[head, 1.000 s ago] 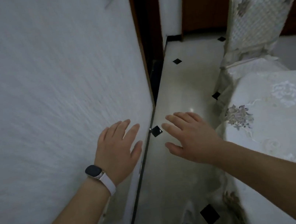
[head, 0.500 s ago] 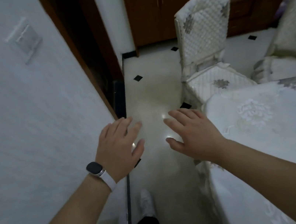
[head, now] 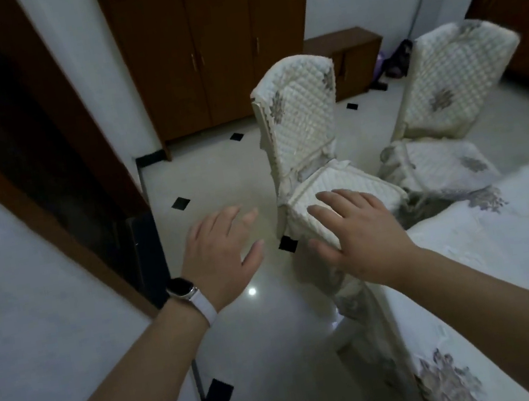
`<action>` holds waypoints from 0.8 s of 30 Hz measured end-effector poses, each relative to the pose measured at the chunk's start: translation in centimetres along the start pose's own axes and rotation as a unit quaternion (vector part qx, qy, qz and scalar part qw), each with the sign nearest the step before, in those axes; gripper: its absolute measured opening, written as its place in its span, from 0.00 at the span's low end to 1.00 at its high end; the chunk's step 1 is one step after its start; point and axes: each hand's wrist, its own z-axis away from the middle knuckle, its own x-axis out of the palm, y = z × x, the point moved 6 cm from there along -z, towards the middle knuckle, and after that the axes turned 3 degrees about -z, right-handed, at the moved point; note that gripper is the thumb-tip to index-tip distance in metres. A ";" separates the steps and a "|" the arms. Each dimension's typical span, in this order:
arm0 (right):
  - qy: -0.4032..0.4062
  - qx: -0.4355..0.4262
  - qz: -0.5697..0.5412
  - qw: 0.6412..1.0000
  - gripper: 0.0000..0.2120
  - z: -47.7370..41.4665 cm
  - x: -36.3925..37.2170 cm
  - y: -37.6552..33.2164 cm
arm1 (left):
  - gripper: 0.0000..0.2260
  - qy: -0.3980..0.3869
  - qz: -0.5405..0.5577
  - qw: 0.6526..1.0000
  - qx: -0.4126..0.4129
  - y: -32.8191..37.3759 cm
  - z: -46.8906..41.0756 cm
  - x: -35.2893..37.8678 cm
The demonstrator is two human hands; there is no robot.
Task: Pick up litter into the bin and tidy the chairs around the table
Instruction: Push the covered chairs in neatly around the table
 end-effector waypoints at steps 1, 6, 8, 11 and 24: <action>0.005 0.008 -0.003 1.000 0.24 -1.1 0.4 0.2 | 0.21 0.000 0.007 1.000 0.005 -0.8 -1.4 0.6; -0.016 0.048 0.005 0.999 0.25 -5.9 3.0 3.2 | 0.20 -0.012 0.035 0.999 0.037 -4.0 -7.0 4.1; -0.029 0.057 0.002 0.998 0.25 -8.3 4.4 4.9 | 0.20 -0.019 0.036 0.998 0.042 -5.6 -9.3 6.0; -0.030 0.060 -0.007 0.998 0.25 -12.5 7.2 7.2 | 0.20 -0.035 0.034 0.998 0.042 -8.0 -12.4 8.8; -0.017 -0.007 -0.081 0.997 0.25 -34.9 14.0 15.7 | 0.21 -0.106 -0.062 0.992 -0.019 -18.9 -28.3 15.3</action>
